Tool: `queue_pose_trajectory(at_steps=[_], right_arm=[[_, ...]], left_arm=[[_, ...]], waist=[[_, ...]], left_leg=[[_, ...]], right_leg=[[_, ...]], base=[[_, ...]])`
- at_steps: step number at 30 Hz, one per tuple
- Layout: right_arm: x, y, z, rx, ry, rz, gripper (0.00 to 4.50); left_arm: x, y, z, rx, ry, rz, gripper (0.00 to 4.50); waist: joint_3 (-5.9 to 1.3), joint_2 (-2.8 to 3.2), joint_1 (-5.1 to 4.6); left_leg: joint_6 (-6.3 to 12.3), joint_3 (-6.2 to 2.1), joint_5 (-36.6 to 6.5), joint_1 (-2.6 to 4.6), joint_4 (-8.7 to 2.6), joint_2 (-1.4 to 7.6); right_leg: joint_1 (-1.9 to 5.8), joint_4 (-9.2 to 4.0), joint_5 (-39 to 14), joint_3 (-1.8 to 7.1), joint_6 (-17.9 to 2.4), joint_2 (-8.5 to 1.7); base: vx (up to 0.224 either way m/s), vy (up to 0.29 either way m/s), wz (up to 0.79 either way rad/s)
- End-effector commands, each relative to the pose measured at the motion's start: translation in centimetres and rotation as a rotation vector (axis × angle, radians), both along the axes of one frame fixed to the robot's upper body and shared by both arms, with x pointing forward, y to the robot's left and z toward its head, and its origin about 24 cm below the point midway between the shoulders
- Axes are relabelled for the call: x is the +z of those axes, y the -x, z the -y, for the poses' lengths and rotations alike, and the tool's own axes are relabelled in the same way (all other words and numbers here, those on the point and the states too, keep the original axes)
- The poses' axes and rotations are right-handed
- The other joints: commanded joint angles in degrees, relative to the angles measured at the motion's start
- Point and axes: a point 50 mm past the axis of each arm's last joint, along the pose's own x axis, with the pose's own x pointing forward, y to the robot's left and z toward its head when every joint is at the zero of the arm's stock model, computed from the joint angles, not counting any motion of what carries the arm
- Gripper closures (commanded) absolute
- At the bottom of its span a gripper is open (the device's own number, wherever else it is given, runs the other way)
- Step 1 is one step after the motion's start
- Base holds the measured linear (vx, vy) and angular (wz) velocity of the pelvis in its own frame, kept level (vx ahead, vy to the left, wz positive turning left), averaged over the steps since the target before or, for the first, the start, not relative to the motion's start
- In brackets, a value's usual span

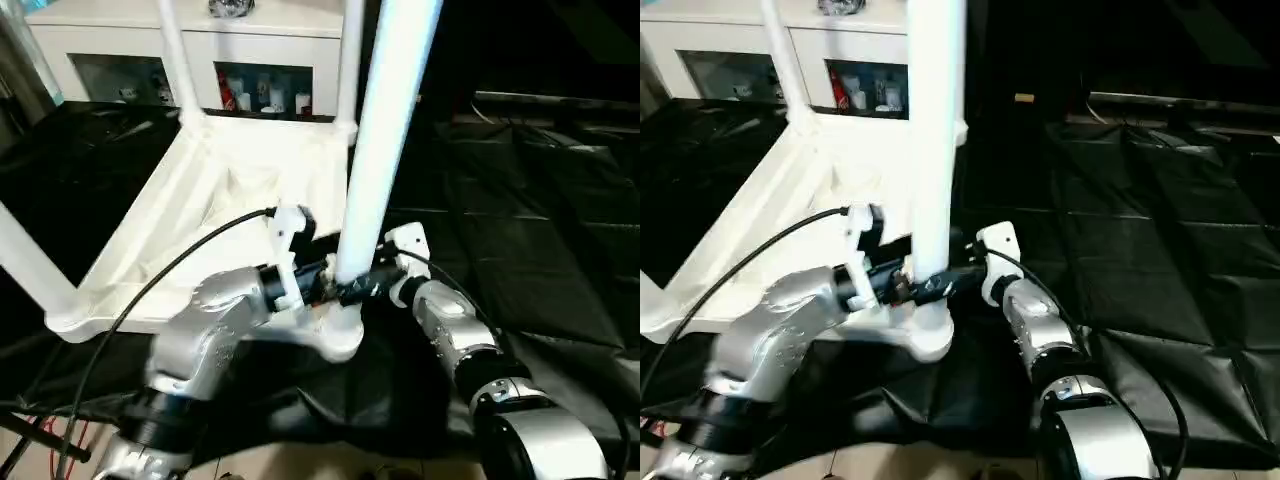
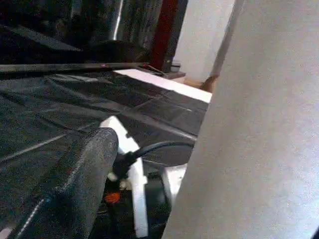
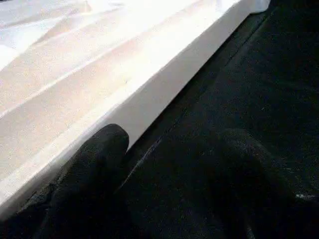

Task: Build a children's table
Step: Rotate table base

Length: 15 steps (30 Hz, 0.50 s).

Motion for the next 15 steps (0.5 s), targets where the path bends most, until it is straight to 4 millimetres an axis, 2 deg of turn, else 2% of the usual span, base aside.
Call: queue_pose_trajectory(at_steps=[1,3,5,9,10,11,15], right_arm=[[1.3,-0.6,0.9,-0.03,-0.019,0.057,1.02],[1.7,-0.5,3.2,-0.013,0.013,0.089,1.02],[1.8,-0.3,3.7,0.015,0.032,0.092,1.02],[1.9,0.1,4.4,0.09,0.065,0.093,1.02],[2.4,0.9,4.9,0.212,0.082,0.092,1.02],[2.5,1.0,5.0,0.229,0.082,0.091,1.02],[3.1,1.9,5.6,0.344,0.1,0.083,1.02]], left_arm=[[-0.1,-0.4,-1.0,0.033,-0.017,0.014,0.09],[-1.0,-0.2,-2.8,-0.016,-0.109,-0.018,0.09],[-1.4,-0.1,-3.4,-0.027,-0.148,-0.024,0.09],[-1.9,-0.2,-4.4,-0.051,-0.209,-0.03,0.09],[-2.2,-0.2,-5.5,-0.074,-0.255,-0.022,0.09],[-2.2,-0.2,-5.7,-0.077,-0.261,-0.018,0.35],[-2.7,-0.2,-6.8,-0.119,-0.344,-0.011,0.56]], waist=[[-3.66,0.13,0.34],[-3.63,0.16,0.41],[-3.5,0.2,0.39],[-3.53,0.14,0.28],[-3.44,0.07,0.34],[-3.52,0.07,0.4],[-3.43,0.14,0.42]], left_leg=[[1.5,1.12,-14.7,0.02,-3.75,-1.39],[1.36,1.08,-14.9,-0.12,-3.8,-1.51],[1.24,1.13,-15.4,0.0,-3.83,-1.5],[1.19,1.01,-15.1,-0.35,-3.91,-1.63],[1.71,1.02,-15.5,-0.23,-3.92,-1.67],[1.98,1.01,-15.3,-0.24,-3.92,-1.59],[1.79,0.92,-15.0,-0.29,-4.09,-1.45]], right_leg=[[3.62,-4.89,-16.2,0.72,-11.1,-1.8],[3.59,-4.9,-17.4,0.67,-10.2,-1.69],[3.34,-5.1,-18.6,0.67,-9.6,-1.59],[3.58,-5.18,-19.3,0.64,-9.6,-1.65],[3.59,-5.43,-19.6,0.65,-9.3,-1.48],[3.55,-5.3,-19.3,0.78,-9.2,-1.59],[3.57,-5.25,-19.3,0.71,-9.9,-1.67]], base=[[0.0,0.0,0.0],[0.0,0.0,0.0],[0.0,0.0,0.0],[0.0,0.0,0.0],[0.0,0.0,0.0],[0.0,0.0,0.0],[0.0,0.0,0.0]])
